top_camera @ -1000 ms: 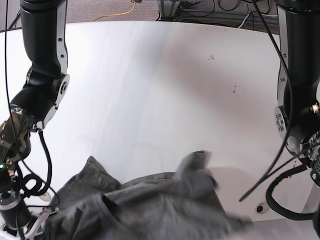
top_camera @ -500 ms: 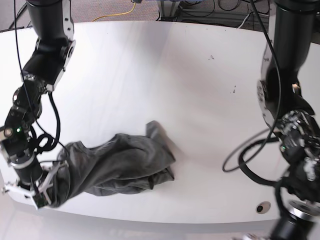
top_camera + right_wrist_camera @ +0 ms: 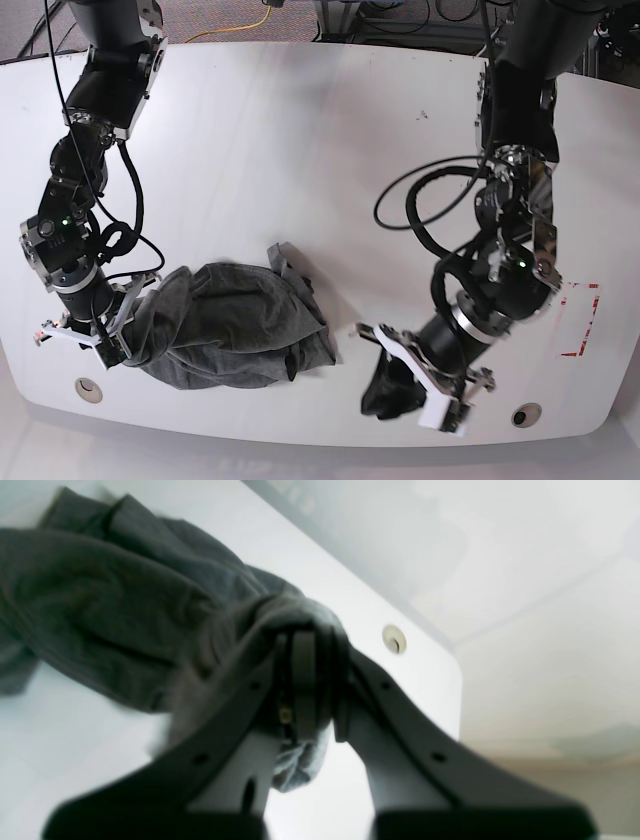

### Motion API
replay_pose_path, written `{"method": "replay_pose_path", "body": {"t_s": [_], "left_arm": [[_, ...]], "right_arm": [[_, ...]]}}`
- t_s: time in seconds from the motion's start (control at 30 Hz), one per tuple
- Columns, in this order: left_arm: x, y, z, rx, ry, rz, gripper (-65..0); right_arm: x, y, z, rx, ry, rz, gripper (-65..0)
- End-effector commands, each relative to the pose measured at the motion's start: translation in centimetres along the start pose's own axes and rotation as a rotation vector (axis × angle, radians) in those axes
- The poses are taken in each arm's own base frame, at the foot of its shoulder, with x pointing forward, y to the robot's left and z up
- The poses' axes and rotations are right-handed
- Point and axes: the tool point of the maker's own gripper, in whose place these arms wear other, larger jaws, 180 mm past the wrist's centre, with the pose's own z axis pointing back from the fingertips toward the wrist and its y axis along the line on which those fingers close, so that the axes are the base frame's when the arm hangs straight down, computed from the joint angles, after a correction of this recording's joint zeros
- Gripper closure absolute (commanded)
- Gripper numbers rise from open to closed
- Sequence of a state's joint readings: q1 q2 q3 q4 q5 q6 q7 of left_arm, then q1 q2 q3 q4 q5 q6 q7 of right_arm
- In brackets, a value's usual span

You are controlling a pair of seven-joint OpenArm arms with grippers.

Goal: Layout the t-shirt on the table in an organized manner, then fold the t-shirt properly
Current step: 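Open the left gripper and raise it away from the bunched shirt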

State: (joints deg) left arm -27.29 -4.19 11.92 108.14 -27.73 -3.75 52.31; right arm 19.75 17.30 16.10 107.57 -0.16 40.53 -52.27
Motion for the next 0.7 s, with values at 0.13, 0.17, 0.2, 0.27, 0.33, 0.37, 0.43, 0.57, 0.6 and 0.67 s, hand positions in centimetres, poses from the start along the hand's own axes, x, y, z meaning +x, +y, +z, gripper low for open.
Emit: {"method": "replay_pose_path", "body": {"t_s": [0.13,0.17,0.2,0.27,0.33,0.37,0.43,0.57,0.6,0.67], "left_arm": [[-5.3,-2.9,-1.1,-0.062,0.090,0.110,-10.7],[-6.1,-3.0,-1.2,-0.064,0.107,0.125,-10.7],[-7.0,-3.2,-1.4,-0.066,0.127,0.145,-10.7],[-8.3,-3.3,-1.6,-0.063,0.158,0.168,-10.7],[-9.4,-3.1,-1.8,-0.058,0.185,0.183,-10.7],[-9.6,-3.0,-1.9,-0.056,0.192,0.186,-10.7],[-10.5,-2.8,-2.0,-0.050,0.214,0.196,-10.7],[-11.5,-2.1,-2.4,-0.029,0.232,0.199,-10.7],[-11.7,-1.7,-2.5,-0.013,0.230,0.191,-10.7],[-11.9,-1.1,-2.8,0.016,0.217,0.169,-10.7]], "right_arm": [[1.5,-1.4,0.5,-0.038,-0.047,0.007,-0.6],[1.4,-1.4,0.4,-0.037,-0.046,0.007,-0.6],[1.4,-1.4,0.4,-0.036,-0.044,0.006,-0.6],[1.3,-1.4,0.4,-0.036,-0.041,0.006,-0.6],[1.0,-1.5,0.2,-0.035,-0.030,0.006,-0.6],[0.9,-1.5,0.2,-0.035,-0.027,0.006,-0.6],[0.5,-1.6,0.1,-0.034,-0.016,0.005,-0.6],[-1.1,-1.9,0.4,-0.035,0.027,0.033,-0.6],[-1.4,-1.9,0.4,-0.034,0.034,0.038,-0.6],[-1.9,-2.0,0.5,-0.035,0.047,0.045,-0.5]]}}
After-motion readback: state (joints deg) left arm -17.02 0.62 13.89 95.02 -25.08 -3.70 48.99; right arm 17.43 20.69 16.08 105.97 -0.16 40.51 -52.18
